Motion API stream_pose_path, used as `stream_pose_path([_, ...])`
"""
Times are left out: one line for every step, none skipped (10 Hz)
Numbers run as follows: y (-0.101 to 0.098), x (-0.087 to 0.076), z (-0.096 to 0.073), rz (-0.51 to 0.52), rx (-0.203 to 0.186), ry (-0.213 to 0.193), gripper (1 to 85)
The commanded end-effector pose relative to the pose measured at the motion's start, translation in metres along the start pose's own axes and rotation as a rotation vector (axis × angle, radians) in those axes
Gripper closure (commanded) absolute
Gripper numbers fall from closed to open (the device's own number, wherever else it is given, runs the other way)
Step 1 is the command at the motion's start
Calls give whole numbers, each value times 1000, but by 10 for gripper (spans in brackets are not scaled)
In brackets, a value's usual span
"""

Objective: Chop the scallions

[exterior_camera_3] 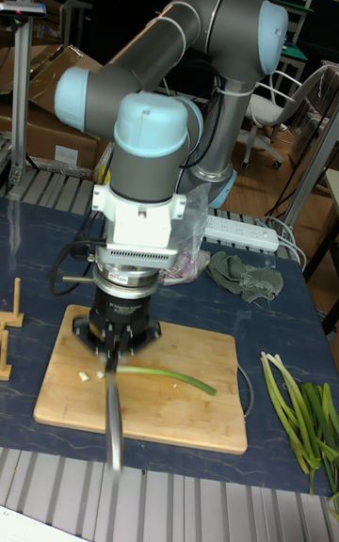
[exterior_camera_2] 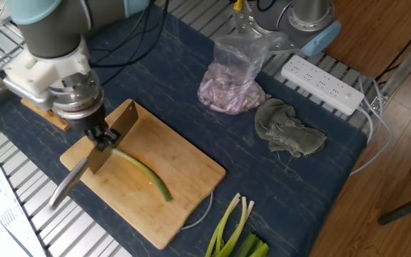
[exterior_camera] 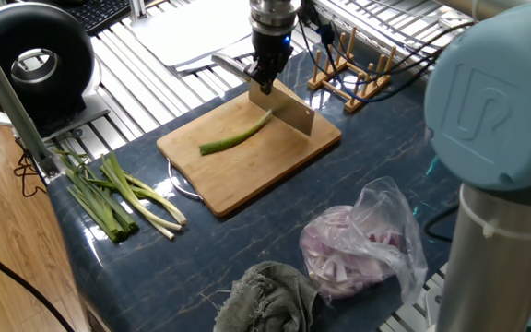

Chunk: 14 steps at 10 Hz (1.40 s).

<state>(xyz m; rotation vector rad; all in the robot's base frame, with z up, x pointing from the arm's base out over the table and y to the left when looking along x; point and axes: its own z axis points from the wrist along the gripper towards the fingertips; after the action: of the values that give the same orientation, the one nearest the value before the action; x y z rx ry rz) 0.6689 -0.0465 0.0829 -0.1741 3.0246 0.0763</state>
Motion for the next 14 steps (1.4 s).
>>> stream_pose_path([7,-21,-16,27,-9,-9,843])
stream_pose_path([10,-19,-15,29,-4,1,843])
stream_pose_path([12,-15,-17,36,4,13,843])
stream_pose_path([13,-12,-17,36,4,13,843])
stream_pose_path([17,-8,-17,47,-1,15,843])
stream_pose_path([21,-5,-17,64,-9,21,843])
stream_pose_path([21,-1,-18,74,-9,27,843])
stream_pose_path([22,4,-18,83,-25,30,843])
stream_pose_path([17,10,-16,75,-22,29,843])
stream_pose_path([17,15,-14,75,-31,26,843])
stream_pose_path([14,18,-11,69,-21,23,843])
stream_pose_path([14,21,-8,71,-21,18,843])
stream_pose_path([14,22,-6,72,-17,12,843])
stream_pose_path([15,22,-5,75,-19,11,843])
